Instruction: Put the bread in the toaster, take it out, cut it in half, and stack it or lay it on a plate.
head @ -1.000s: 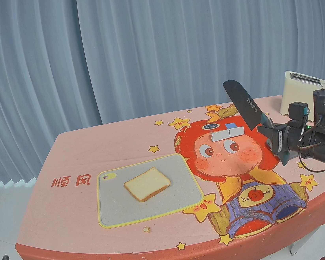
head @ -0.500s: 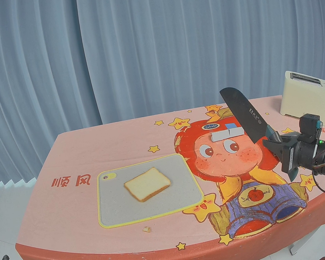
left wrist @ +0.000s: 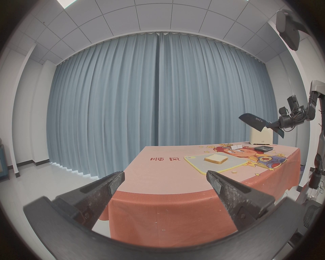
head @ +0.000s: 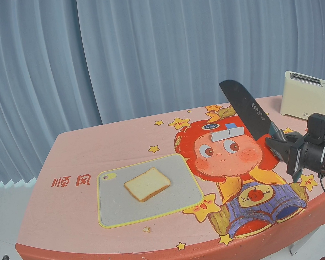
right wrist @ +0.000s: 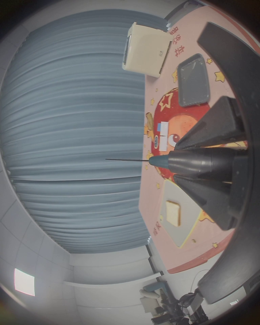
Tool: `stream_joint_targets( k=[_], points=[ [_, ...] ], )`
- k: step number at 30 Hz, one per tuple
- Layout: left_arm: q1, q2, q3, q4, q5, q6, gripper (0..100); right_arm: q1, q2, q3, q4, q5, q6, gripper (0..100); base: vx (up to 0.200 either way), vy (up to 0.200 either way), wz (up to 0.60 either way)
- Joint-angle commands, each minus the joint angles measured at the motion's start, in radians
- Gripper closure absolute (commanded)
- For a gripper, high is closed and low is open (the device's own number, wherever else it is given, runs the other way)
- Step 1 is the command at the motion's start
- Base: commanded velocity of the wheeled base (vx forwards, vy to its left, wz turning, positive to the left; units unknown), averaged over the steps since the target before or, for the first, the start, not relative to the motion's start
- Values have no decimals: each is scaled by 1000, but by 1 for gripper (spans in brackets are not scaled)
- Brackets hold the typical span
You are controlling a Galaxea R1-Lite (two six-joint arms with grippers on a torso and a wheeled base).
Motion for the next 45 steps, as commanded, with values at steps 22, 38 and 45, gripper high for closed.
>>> stream_joint_targets(
  k=[22,38,45],
  points=[
    [0,-16,18,0,0,1,0,-4,8,7,-97,5,59,100,0,0,0],
    [0,-16,18,1,0,0,0,11,8,19,-97,3,62,100,0,0,0],
    [0,-16,18,0,0,0,0,18,6,22,-97,7,53,100,0,0,0]
  ],
)
